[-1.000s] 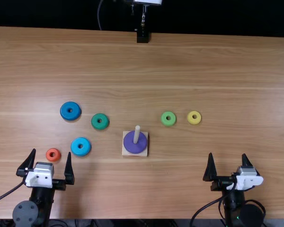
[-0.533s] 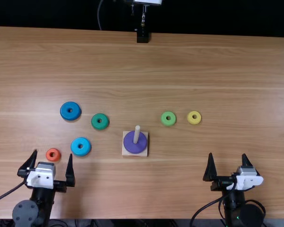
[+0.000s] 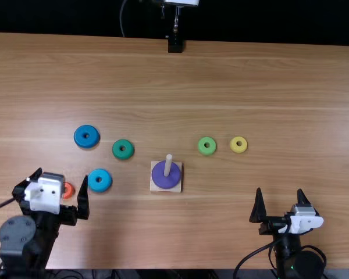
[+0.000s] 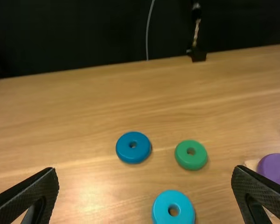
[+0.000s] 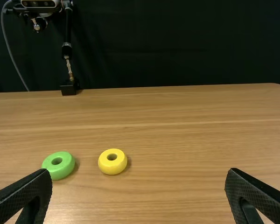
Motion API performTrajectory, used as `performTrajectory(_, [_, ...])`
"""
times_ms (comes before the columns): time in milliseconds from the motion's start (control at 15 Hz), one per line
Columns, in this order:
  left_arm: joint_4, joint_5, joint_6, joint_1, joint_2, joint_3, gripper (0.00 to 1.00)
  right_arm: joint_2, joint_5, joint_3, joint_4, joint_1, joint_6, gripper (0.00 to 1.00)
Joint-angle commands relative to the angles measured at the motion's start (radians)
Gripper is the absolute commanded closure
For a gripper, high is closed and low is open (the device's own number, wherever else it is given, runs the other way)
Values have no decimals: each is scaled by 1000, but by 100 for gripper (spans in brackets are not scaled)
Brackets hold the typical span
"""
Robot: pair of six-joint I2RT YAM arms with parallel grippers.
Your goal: Build the Hanoi tower: stack the rings onto the peg from bottom to top in this color order: purple, dark blue, light blue, dark green, light green, yellow, orange.
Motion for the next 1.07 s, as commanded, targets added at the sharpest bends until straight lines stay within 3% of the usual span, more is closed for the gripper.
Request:
performTrajectory(0, [0, 6, -6, -5, 79, 92, 0, -13, -8, -15, 7, -10, 0, 0])
performTrajectory(400, [13, -1, -10, 46, 391, 218, 0, -13, -8, -15, 7, -10, 0, 0])
performTrajectory(1000, [-2, -3, -8, 46, 945, 516, 0, -13, -8, -15, 7, -10, 0, 0])
